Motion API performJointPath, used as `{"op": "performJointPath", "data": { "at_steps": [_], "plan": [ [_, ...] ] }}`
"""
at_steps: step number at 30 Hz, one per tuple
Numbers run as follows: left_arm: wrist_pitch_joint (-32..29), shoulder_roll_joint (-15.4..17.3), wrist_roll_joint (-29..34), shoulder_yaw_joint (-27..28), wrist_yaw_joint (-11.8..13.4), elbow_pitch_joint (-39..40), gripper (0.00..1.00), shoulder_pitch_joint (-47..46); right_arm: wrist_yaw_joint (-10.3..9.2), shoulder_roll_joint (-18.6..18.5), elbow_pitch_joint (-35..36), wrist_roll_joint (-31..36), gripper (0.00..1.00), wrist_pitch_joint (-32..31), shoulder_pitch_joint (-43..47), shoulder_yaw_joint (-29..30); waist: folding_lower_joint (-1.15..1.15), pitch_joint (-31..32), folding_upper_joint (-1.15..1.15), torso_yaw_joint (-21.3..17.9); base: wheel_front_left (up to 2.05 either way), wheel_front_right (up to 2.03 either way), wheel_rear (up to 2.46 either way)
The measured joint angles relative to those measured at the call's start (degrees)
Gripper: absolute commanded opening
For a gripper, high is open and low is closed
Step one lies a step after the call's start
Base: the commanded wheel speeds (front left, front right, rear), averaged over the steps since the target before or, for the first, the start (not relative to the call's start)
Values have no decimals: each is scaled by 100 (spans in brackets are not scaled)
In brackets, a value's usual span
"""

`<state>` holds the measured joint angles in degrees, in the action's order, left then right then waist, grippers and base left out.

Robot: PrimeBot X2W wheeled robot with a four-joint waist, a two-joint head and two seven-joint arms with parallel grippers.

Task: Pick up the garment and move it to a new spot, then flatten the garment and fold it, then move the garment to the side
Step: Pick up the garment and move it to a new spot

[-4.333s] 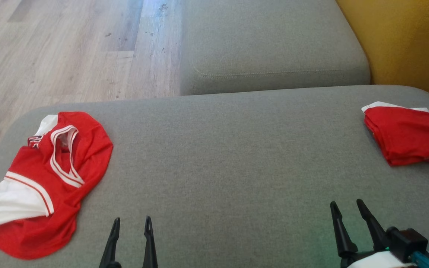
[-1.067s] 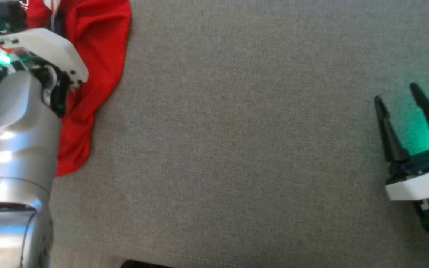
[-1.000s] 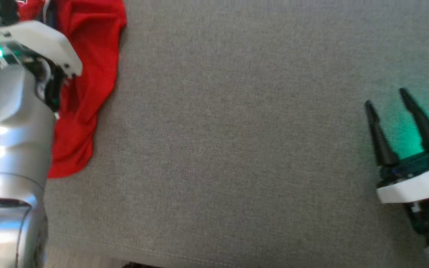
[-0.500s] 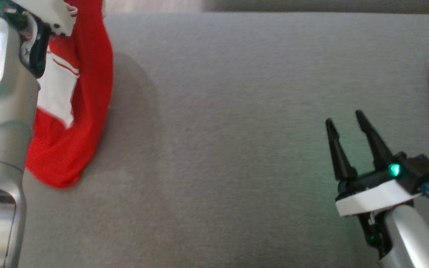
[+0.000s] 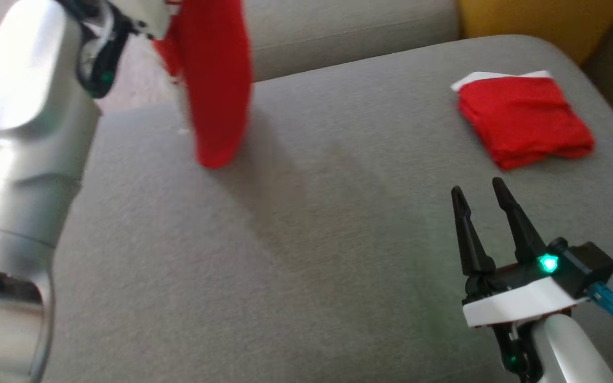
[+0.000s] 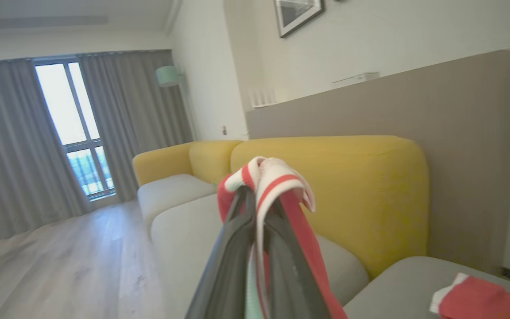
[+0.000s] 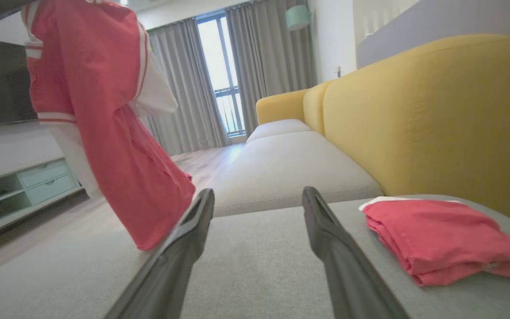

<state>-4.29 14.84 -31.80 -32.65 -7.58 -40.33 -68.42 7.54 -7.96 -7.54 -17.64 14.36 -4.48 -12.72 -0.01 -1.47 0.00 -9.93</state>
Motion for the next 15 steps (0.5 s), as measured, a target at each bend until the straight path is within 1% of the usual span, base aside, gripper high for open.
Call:
{"op": "performJointPath", "data": {
  "at_steps": [3,4,7,10,15],
  "plan": [
    [-26,-170,-141,-181,0,183,0,112,0,2,33,0,100,0,76,9,0,56,0,-216,0,0,0],
    [-26,-170,-141,-181,0,183,0,112,0,2,33,0,100,0,76,9,0,56,0,-216,0,0,0],
    [-76,-338,-197,-448,0,363,0,397,0,4,80,0,100,1,127,32,-1,-28,0,-307,0,0,0],
    [-70,-442,-212,-687,0,438,0,828,0,26,136,1,100,1,139,57,1,-240,0,-309,0,0,0],
    [70,-505,-274,-998,3,352,0,1790,0,70,164,9,100,1,54,81,2,-681,0,-239,0,0,0]
  ]
}}
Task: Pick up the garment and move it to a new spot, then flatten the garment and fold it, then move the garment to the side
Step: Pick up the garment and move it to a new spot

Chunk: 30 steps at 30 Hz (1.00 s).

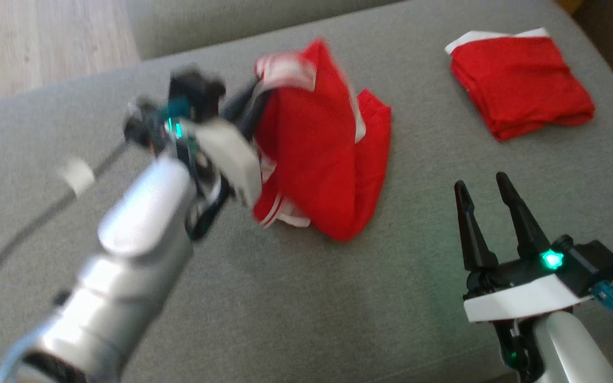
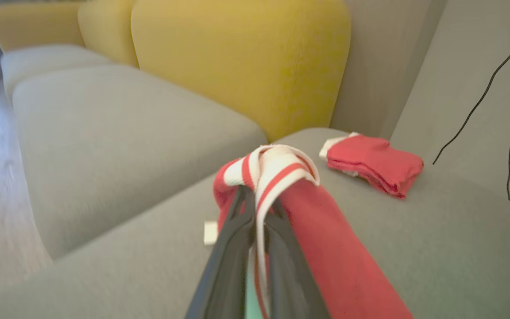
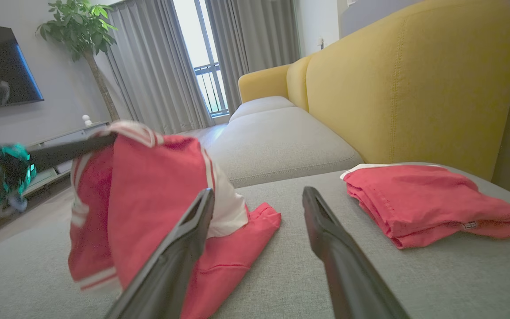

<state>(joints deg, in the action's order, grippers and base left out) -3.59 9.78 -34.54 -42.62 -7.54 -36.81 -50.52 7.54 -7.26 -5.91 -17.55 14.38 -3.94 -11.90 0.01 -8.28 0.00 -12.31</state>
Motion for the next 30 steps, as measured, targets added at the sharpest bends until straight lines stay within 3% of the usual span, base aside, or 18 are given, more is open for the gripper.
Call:
{"op": "performJointPath", "data": {
  "at_steps": [5,6,7,8,12,17,24,30],
  "plan": [
    [399,-169,-238,-33,143,-182,0,1033,0,36,-1,5,100,0,-149,4,1,-327,0,103,0,0,0],
    [514,-203,-249,-49,194,-198,5,1214,0,42,-5,9,100,0,-150,11,1,-352,0,144,0,0,0],
    [638,-225,-249,-71,255,-201,63,1382,0,45,-21,10,100,0,-149,14,0,-360,0,190,0,0,0],
    [780,-242,-250,-80,314,-207,100,1521,0,45,-40,18,100,0,-147,22,0,-356,0,238,0,0,0],
    [1394,-289,-146,-87,620,-201,100,1913,0,38,-134,43,100,0,-120,42,-1,-174,0,399,0,0,0],
    [1766,-253,114,58,1206,142,100,2418,0,22,-319,40,100,0,164,40,-2,291,0,606,0,0,0],
    [1789,13,755,813,1941,1583,100,3674,0,34,-572,53,100,-1,670,102,-3,935,0,988,0,0,0],
    [1789,31,998,1512,2128,2324,100,4853,0,97,-617,198,100,-1,850,208,-3,1291,0,1298,0,0,0]
  ]
}}
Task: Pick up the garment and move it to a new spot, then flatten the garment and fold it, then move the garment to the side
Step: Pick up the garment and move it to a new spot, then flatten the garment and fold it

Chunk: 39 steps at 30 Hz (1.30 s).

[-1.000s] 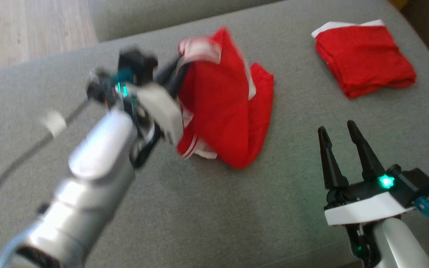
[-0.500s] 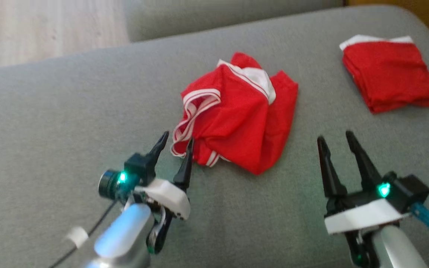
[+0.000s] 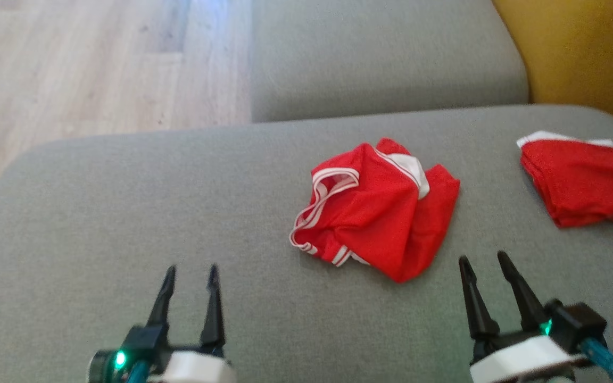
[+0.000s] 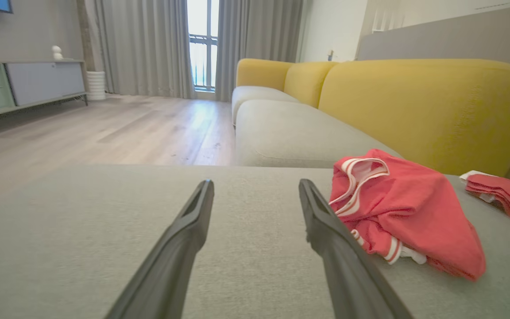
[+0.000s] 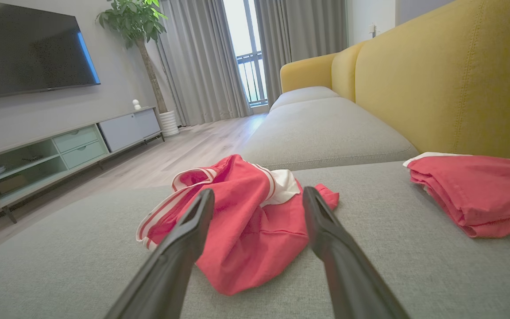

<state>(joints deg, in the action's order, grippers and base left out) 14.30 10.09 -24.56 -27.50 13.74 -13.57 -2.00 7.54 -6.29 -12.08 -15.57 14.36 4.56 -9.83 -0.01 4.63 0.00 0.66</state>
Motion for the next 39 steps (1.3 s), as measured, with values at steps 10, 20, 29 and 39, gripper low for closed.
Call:
{"op": "performJointPath", "data": {
  "at_steps": [10,20,29,39],
  "plan": [
    [8,-283,823,926,-16,1037,100,1255,0,129,36,105,100,0,462,175,0,356,0,160,0,0,0],
    [8,-503,1312,1263,-274,1166,100,1787,0,133,46,157,100,0,565,124,1,366,0,140,0,0,0],
    [8,-591,1404,1411,-458,1159,100,1786,0,138,38,154,100,0,564,108,2,377,0,141,0,0,0],
    [8,-634,1512,1481,-476,1073,100,1786,0,187,18,146,100,0,563,166,2,384,0,124,0,0,0]
  ]
}}
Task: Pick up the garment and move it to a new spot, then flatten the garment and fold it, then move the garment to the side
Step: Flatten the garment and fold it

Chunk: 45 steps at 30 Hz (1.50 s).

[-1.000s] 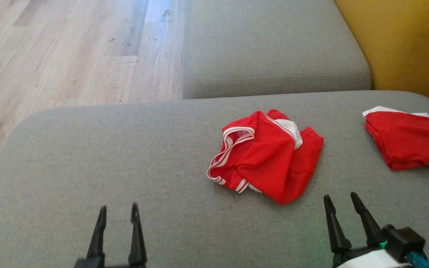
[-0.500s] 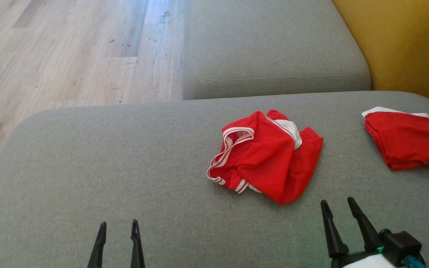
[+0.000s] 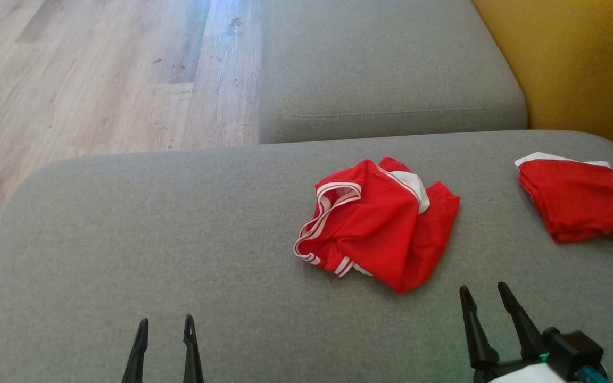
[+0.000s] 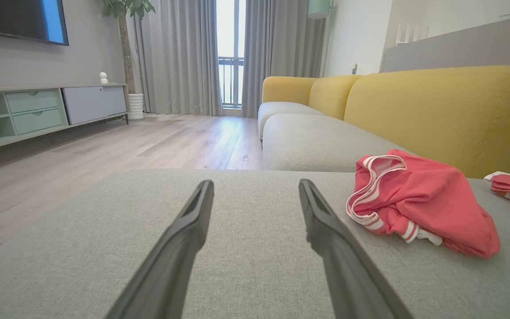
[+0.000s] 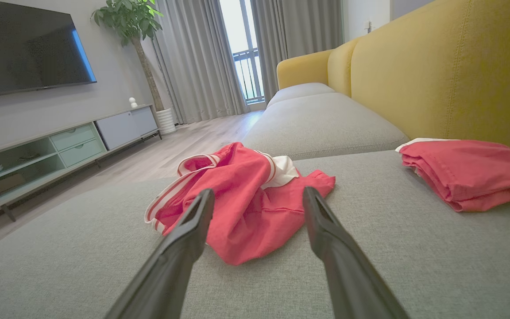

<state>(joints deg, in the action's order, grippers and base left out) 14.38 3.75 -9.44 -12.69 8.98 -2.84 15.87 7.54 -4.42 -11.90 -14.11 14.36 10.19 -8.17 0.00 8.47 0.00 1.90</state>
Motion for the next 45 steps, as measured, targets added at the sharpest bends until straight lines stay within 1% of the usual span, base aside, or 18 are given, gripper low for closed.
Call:
{"op": "performJointPath", "data": {
  "at_steps": [3,11,15,19,23,25,26,30,35,39,42,45],
  "plan": [
    [0,-3,4,5,-42,-13,100,-1,0,0,-1,0,100,0,-1,0,0,-12,0,-2,0,0,0],
    [0,-18,191,-22,-46,-40,100,-60,0,0,22,2,100,0,-19,-32,0,-201,0,-26,0,0,0],
    [0,-21,211,-154,-71,-127,100,-392,0,-9,53,5,100,0,-68,-98,0,-386,0,-86,0,0,0],
    [1,-32,211,-520,-152,-360,100,-1089,0,-51,123,10,100,0,-277,-166,0,-611,0,-183,0,0,0],
    [8,-55,235,-1037,-319,-829,100,-1900,0,-143,192,10,100,0,-459,-258,1,-841,0,-309,0,0,0],
    [8,-65,235,-1212,-352,-1080,100,-2314,0,-169,211,10,100,0,-541,-292,0,-977,0,-379,0,0,0],
    [8,-66,235,-1298,-354,-1219,100,-2563,0,-180,230,10,100,0,-595,-314,0,-1064,0,-413,0,0,0],
    [-142,-75,287,-1706,-549,-1908,100,-3717,0,-194,299,10,100,0,-950,-385,3,-1438,0,-549,0,0,0],
    [-314,-94,286,-2207,-676,-2559,100,-4921,0,-242,371,10,100,1,-1273,-393,2,-1912,0,-727,0,0,0],
    [-503,-111,238,-2601,-701,-3120,100,-5551,0,-299,372,10,100,0,-1393,-402,2,-2231,0,-870,0,0,0],
    [-653,-115,147,-2853,-798,-3562,100,-5868,0,-303,375,9,100,1,-1519,-404,2,-2406,0,-988,0,0,0],
    [-672,-126,194,-3016,-748,-4029,100,-6137,0,-303,399,8,100,1,-1605,-402,0,-2536,0,-1093,0,0,0]
  ]
}}
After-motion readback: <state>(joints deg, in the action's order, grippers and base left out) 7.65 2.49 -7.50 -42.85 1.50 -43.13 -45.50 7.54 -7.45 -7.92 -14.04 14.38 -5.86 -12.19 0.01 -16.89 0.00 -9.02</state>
